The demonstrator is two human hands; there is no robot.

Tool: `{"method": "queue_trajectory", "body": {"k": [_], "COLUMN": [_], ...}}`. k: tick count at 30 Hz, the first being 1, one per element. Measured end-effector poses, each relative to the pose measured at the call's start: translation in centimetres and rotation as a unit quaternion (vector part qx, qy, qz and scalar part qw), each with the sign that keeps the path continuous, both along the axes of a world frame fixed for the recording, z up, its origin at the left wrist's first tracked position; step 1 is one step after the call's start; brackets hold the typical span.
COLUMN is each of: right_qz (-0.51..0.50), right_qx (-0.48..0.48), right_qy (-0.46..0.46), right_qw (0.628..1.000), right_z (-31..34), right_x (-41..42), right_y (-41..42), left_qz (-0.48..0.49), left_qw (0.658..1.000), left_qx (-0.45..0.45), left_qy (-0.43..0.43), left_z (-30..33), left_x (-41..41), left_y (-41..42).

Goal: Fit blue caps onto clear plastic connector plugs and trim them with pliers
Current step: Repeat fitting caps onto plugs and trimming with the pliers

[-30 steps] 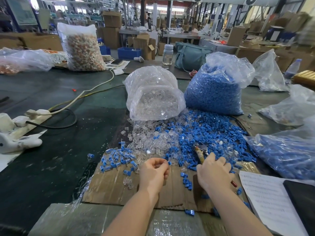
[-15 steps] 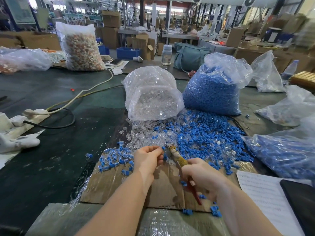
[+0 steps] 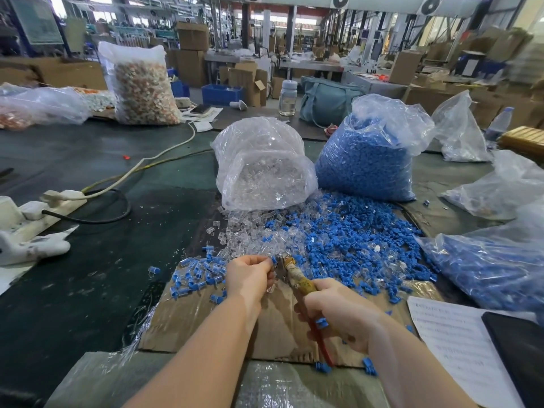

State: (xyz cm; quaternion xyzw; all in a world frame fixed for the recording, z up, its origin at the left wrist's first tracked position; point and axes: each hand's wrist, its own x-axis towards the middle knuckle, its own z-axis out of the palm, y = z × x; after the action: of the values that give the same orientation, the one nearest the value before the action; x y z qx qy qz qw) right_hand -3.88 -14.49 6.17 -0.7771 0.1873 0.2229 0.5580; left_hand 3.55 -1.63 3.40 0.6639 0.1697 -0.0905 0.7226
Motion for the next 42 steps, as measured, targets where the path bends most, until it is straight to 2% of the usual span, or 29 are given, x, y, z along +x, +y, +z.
{"method": "queue_trajectory", "body": {"k": [12, 17, 23, 30, 34, 39, 42], "right_qz": [0.018, 0.034, 0.052, 0.041, 0.048, -0.006, -0.067], "right_qx": [-0.022, -0.012, -0.024, -0.078, -0.072, -0.026, -0.048], "right_qy": [-0.004, -0.017, -0.034, -0.081, -0.088, -0.063, -0.094], "right_qw": [1.0, 0.999, 0.998, 0.993, 0.992, 0.998, 0.992], "right_z": [0.2, 0.3, 0.2, 0.1, 0.3, 0.4, -0.3], "right_x": [-0.1, -0.3, -0.2, -0.2, -0.3, -0.6, -0.2], "right_y": [0.5, 0.5, 0.6, 1.1, 1.2, 1.1, 0.7], "left_qz": [-0.004, -0.027, -0.01, -0.005, 0.001, 0.024, 0.05], "left_qw": [0.999, 0.99, 0.999, 0.999, 0.999, 0.998, 0.996], "left_qx": [0.032, 0.128, 0.045, 0.041, 0.034, -0.049, -0.062], "left_qy": [-0.012, -0.051, -0.017, -0.023, -0.022, 0.025, 0.038], "left_z": [0.2, 0.1, 0.2, 0.3, 0.0, -0.4, -0.8], "left_x": [-0.2, -0.2, -0.1, 0.0, 0.1, 0.4, 0.9], "left_y": [0.1, 0.2, 0.1, 0.0, 0.0, 0.0, 1.0]}}
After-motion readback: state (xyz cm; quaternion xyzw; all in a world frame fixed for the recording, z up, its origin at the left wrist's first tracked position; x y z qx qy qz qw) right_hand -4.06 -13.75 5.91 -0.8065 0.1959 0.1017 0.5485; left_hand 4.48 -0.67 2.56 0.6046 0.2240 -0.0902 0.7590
